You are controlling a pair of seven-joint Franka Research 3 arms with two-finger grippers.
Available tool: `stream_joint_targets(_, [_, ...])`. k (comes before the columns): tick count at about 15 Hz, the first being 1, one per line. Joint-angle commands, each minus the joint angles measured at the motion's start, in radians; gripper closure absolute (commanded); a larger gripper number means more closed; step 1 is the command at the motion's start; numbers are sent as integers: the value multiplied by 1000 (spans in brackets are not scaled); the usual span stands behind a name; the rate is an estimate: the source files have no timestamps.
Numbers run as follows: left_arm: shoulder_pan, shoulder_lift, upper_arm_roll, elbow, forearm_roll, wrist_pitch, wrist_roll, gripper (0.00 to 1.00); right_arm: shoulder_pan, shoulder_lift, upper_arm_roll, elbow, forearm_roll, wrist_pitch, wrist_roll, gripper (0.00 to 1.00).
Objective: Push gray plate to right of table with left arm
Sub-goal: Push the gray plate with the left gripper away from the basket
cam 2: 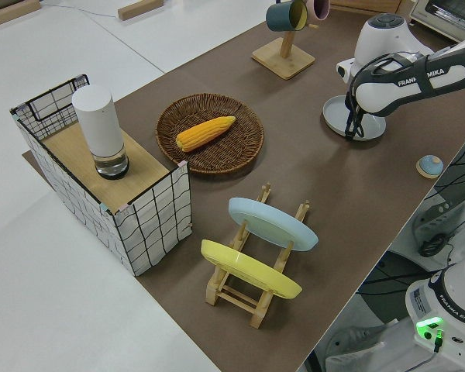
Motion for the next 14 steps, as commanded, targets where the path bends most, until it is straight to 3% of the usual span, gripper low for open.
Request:
stream_joint_targets(1, [-19,37,-29,22,-12,26,-53,1000,-6,6,4,14,16,-7,2,5])
stream_joint_targets(14, [-21,45,-141,40,-14,66,-166,1000,-6,6,4,14,16,-7,2,5])
